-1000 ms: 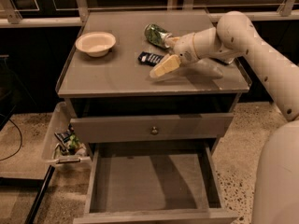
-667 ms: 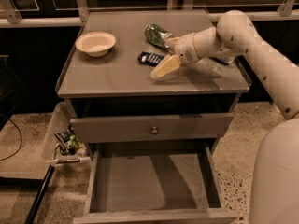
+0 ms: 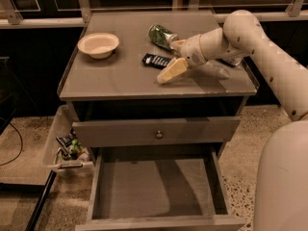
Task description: Place rxbar blueberry into middle drawer
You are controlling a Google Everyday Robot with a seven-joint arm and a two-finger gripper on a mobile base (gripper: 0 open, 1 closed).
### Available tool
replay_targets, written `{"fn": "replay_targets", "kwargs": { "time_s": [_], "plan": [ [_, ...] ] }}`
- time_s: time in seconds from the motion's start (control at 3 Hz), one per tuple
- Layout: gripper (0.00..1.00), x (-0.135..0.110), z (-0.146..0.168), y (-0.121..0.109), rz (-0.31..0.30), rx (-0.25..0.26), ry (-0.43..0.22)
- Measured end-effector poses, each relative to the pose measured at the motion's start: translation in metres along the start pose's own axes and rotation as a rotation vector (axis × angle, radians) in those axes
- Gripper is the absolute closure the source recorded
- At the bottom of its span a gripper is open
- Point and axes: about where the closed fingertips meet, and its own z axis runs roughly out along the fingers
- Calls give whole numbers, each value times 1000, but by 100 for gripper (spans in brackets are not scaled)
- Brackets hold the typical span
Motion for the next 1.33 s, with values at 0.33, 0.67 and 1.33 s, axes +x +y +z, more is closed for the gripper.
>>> {"fn": "replay_targets", "kwargs": {
  "time_s": [0.33,0.67,1.33],
  "plan": [
    [0,4,5,3,11,-17,13],
    [18,4,5,3,11,-17,14],
    [64,4,5,3,11,-17,14]
  ]
}}
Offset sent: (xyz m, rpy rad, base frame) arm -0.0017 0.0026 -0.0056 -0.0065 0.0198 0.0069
